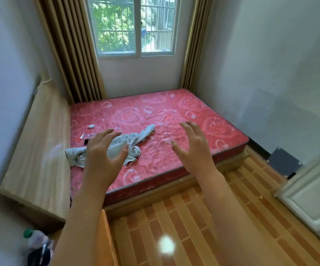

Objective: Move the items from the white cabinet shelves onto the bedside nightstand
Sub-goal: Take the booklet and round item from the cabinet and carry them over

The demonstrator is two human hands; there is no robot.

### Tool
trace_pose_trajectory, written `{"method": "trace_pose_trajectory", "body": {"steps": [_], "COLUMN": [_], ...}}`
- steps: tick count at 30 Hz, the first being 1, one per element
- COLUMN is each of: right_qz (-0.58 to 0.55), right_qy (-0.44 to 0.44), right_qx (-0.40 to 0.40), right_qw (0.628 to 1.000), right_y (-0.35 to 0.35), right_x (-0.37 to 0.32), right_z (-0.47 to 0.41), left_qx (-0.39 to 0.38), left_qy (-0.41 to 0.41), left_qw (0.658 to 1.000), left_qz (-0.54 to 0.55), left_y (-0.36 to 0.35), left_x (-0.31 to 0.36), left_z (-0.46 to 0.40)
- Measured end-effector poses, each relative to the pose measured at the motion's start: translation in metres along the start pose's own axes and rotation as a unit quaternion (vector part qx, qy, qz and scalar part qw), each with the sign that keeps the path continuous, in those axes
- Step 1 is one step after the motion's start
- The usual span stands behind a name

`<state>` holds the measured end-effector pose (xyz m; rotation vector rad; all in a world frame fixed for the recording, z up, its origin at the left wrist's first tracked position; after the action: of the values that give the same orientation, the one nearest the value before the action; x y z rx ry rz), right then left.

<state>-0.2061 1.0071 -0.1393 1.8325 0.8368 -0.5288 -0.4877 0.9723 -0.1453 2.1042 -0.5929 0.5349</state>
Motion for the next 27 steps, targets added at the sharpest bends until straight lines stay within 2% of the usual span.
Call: {"method": "trace_pose_trajectory", "body": {"steps": [15,27], "right_qz": [0.079,0.141], "right_qy": [-0.094,-0.135], "right_qx": [0.131,0.223], "right_qw": [0.984,0.955], "right_y": [0.261,0.439], "right_x": [0.163,0.264], "right_z": [0.032,0.097], "left_qx": [-0.059,-0.118], "left_qy": [-0.120,-0.227], "left_qw": [0.987,0.955], "left_qz": [0.094,0.148], "left_y": [-0.167,-0.287], "left_x": [0.260,0.454], "left_z": [-0.009,0.014]}}
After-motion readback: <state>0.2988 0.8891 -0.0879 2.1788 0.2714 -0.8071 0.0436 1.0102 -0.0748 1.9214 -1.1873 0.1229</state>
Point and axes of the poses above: each hand's wrist, its own z-axis away from the middle knuckle, its own y-axis out of the back of the hand, x = y × z, the point moved 9 cm from there along -z, towards the middle knuckle, and after that the axes turned 8 degrees about -z, right-handed, at the moved point
